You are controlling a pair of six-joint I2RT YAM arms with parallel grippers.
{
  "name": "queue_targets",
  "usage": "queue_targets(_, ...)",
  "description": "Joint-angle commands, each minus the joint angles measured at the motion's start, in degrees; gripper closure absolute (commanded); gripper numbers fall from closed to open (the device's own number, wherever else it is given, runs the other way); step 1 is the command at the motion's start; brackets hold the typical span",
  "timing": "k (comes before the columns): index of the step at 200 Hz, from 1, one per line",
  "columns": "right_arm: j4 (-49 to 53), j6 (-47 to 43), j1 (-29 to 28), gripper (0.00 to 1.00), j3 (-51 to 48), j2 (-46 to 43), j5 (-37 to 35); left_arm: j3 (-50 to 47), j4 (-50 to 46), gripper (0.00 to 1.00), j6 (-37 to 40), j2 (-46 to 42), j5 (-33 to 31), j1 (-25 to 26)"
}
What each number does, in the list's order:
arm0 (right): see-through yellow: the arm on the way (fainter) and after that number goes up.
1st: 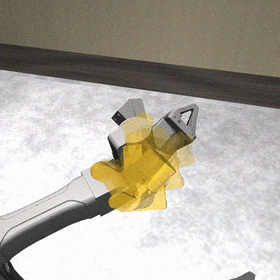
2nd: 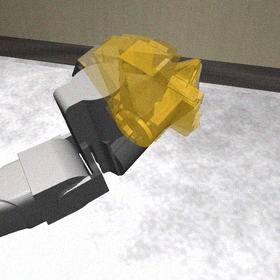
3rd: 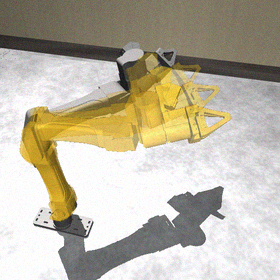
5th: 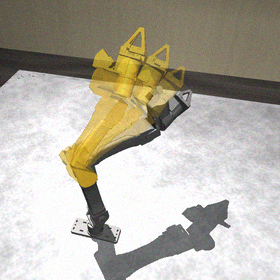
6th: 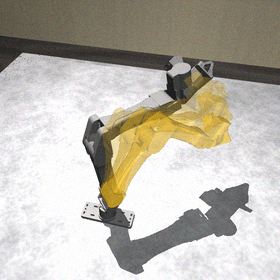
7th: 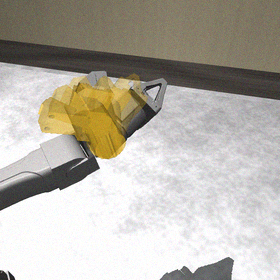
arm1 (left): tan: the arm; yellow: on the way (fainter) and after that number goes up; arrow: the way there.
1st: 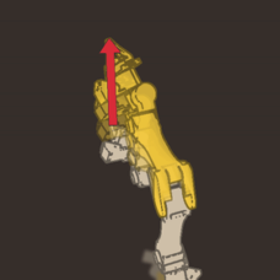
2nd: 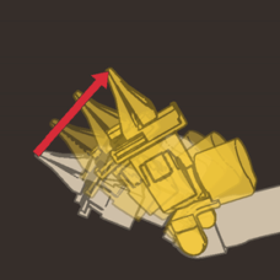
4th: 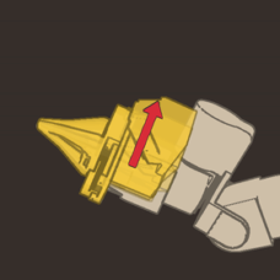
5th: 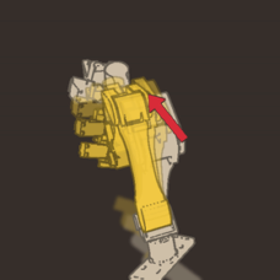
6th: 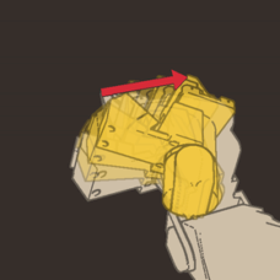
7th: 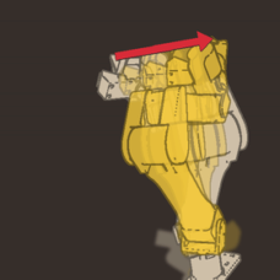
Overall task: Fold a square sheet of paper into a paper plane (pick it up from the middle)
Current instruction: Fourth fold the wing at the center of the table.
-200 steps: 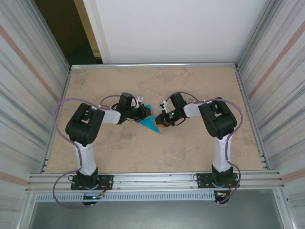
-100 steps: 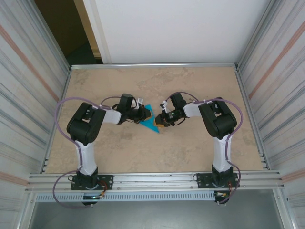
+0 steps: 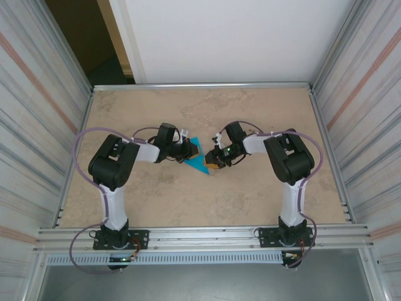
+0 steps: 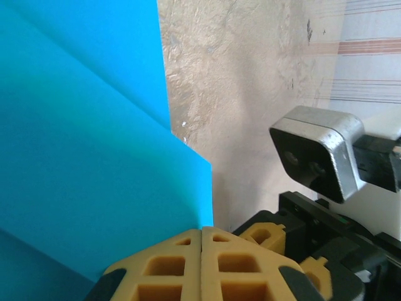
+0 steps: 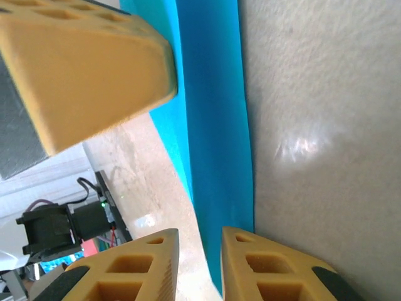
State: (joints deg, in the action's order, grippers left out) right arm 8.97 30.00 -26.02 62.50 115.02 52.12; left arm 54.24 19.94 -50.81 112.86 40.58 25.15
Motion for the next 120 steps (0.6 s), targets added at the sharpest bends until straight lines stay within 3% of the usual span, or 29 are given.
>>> queue_targets(1, 3.3, 0.3, 0.6, 0.75, -1.4, -5.3, -1.5, 1.2, -1.8, 0.93, 1.1, 0.6, -0.7, 0.1)
queue_targets(38, 3.4, -0.5, 0.2, 0.75, -2.1, -9.8, -5.0, 1.4, -2.1, 0.94, 1.1, 0.7, -0.8, 0.2)
queue_targets(120, 6.0, -1.8, -5.3, 0.85, 3.1, -4.1, -8.3, 2.2, -2.9, 0.93, 1.1, 1.5, -0.3, 0.1)
